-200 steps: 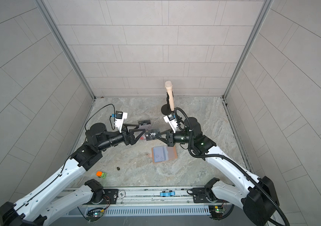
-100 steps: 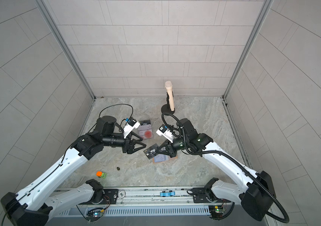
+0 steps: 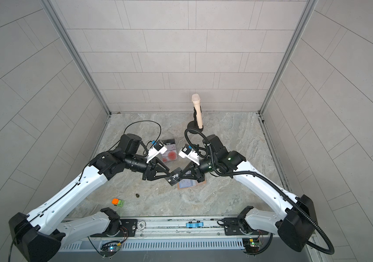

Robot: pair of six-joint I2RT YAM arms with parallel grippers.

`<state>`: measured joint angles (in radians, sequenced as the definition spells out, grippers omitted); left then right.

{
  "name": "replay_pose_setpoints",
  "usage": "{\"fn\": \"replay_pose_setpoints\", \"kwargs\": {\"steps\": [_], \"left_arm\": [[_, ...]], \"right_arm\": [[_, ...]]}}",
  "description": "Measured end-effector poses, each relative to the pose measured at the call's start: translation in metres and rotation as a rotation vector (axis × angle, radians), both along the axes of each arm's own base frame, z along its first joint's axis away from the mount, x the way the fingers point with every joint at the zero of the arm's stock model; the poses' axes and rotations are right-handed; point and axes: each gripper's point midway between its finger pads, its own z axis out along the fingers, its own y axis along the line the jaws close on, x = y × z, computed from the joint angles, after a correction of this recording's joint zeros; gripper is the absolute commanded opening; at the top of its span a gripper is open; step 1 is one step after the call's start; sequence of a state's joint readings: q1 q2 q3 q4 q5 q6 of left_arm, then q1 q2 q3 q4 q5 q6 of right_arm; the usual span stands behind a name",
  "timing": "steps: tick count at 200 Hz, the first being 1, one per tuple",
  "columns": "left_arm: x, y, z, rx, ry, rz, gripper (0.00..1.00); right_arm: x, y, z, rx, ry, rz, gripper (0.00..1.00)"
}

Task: Take the credit cards out of the card holder
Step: Pass the credit card.

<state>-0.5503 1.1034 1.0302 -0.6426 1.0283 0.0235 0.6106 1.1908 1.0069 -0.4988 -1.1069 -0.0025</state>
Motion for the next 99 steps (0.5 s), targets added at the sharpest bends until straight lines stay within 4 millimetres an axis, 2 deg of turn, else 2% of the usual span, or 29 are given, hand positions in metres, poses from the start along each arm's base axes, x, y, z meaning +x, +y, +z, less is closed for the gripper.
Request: {"fn": "replay_pose_setpoints", "kwargs": {"steps": [55,99], "left_arm": [[-0.0013,-0.0021,-0.0007,-0.011,0.017,-0.014,0.3],[-0.001,-0.0024,-0.0093,0.005,0.041,-0.013,0.19]], "right_arm": [[0.005,0.003,0.0011,0.007,-0.009,-0.007,0.0],[0.0073,0.0037,0.0011,0.005,-0.007,-0.018,0.0]]}}
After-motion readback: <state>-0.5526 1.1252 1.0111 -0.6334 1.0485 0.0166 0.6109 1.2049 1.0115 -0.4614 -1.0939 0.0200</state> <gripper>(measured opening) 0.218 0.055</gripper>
